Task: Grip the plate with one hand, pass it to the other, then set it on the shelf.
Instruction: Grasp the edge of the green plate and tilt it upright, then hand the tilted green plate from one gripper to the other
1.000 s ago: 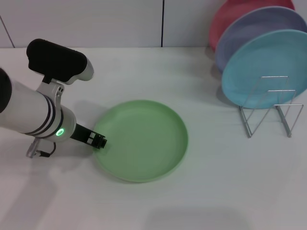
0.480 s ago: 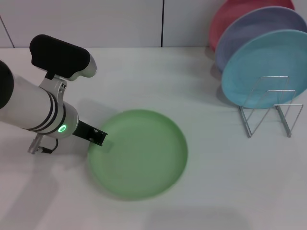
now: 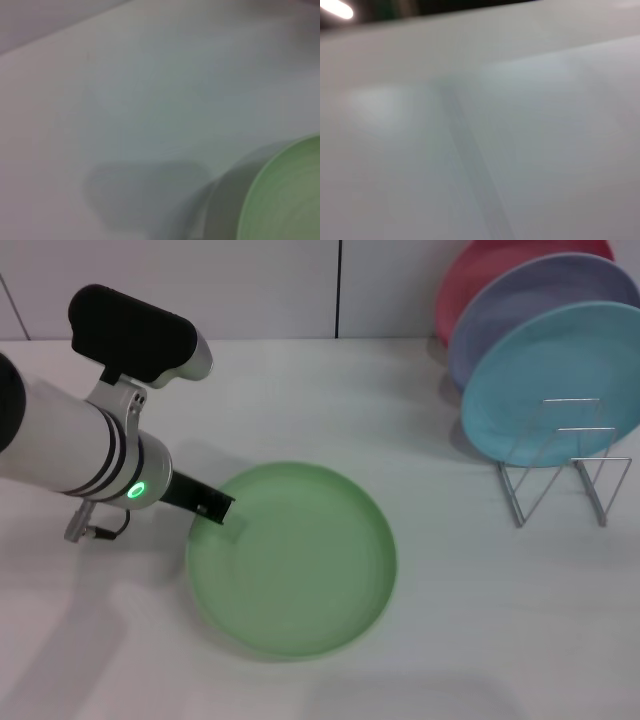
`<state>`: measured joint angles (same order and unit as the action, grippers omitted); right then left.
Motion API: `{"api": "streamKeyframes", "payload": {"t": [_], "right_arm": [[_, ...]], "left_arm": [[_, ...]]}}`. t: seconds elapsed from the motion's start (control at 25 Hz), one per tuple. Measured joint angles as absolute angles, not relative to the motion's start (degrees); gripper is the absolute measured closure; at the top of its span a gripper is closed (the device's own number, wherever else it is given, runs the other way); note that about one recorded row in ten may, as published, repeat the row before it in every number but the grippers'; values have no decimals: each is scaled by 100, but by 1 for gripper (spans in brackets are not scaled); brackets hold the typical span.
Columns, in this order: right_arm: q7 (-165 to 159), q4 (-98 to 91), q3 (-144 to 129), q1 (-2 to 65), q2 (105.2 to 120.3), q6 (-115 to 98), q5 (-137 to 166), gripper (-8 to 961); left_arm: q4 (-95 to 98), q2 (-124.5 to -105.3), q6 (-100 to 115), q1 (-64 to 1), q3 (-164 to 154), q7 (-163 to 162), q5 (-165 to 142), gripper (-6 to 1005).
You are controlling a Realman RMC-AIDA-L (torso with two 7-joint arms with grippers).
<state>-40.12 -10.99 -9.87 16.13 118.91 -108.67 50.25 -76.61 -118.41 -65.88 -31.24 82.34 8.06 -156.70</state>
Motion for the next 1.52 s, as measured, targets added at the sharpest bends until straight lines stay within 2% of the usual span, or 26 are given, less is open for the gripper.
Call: {"api": "streamKeyframes", "payload": {"t": [0.32, 0.52, 0.72, 0.88, 0.92, 0.96, 1.16, 1.52], "right_arm": [[-6686, -3436, -1964, 2734, 11898, -9903, 6664, 139], [-9441, -5447, -3149, 2874, 11882, -8517, 8290, 139], [-11308, -6897, -3284, 3011, 11878, -8573, 9554, 139], [-12655, -7730, -3296, 3253, 11768, -8758, 10918, 140], [-12951, -7856, -3310, 3343, 11724, -8853, 11315, 140], [-13563, -7978, -3328, 3652, 11619, -9207, 12139, 140], [-13886, -7590, -3478, 4259, 11480, -9771, 12869, 140], [-14006, -6769, -4033, 4679, 11487, -9364, 13155, 141]], "left_arm": [[-8274, -11834, -6619, -2983, 8237, 835, -15670, 953], [-8715, -11820, -6635, -2863, 8295, 835, -15728, 967], [-9024, -11818, -6647, -2802, 8335, 837, -15760, 967], [-9254, -11821, -6648, -2783, 8400, 877, -15804, 967], [-9324, -11821, -6648, -2776, 8432, 888, -15813, 967], [-9497, -11821, -6655, -2766, 8519, 907, -15829, 967], [-9783, -11825, -6662, -2770, 8692, 1017, -15814, 967], [-10001, -11827, -6671, -2761, 8770, 1041, -15775, 967]]}}
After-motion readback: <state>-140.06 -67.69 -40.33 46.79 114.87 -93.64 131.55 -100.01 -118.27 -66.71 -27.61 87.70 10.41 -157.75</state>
